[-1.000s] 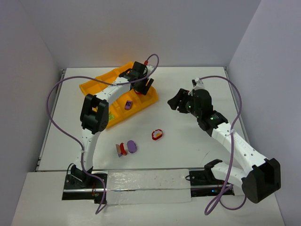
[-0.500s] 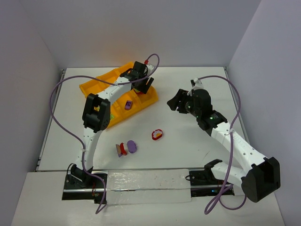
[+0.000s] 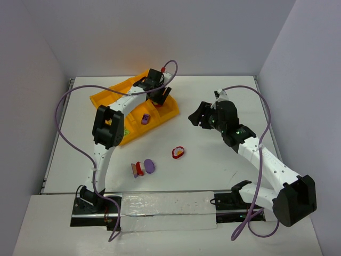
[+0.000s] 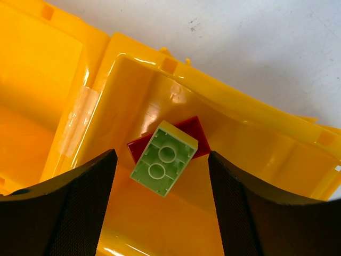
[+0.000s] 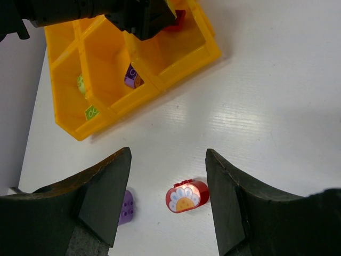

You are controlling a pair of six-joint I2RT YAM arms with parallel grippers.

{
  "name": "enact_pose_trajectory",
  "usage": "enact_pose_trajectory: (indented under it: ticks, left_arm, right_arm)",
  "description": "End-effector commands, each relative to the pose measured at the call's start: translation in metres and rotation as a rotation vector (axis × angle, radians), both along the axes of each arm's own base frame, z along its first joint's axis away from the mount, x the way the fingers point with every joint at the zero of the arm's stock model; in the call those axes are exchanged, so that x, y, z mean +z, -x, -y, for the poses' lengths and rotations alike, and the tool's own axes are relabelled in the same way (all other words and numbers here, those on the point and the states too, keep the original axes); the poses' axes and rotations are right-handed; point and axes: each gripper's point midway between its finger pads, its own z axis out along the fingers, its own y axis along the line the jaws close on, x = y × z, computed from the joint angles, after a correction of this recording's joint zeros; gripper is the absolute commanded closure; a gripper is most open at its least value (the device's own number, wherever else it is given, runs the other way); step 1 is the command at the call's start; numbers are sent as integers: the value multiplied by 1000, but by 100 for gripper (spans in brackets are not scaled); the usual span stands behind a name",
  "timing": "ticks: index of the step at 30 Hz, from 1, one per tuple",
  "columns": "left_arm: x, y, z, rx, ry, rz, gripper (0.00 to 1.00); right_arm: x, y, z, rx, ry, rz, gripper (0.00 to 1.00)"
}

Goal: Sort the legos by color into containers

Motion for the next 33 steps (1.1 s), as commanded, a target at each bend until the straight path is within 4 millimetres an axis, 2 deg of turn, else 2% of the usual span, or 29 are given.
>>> enact_pose_trajectory:
  ticks: [1,9,18,26,29,33]
  left_arm:
    - [8,-9,11,-35,42,24,25]
    - [-3,-8,12,-37,40,6,30]
    - [4,-9,13,-29,52,17,47]
    - [44,-9,21,-37,74,90,71]
    - [56,-7,23,-37,75,107,73]
    - [83,-1,26,-39,78,146,74]
  right_arm:
    - [15,-7,1,-1,-3,46,34]
    - [13,-6,1,-3,2,40,34]
    - [15,-8,1,-8,0,45,34]
    - [14,-7,1,-4,-4,42,34]
    - [15,-6,0,-1,-8,45,34]
    - [16,-5,1,-3,-14,47,35]
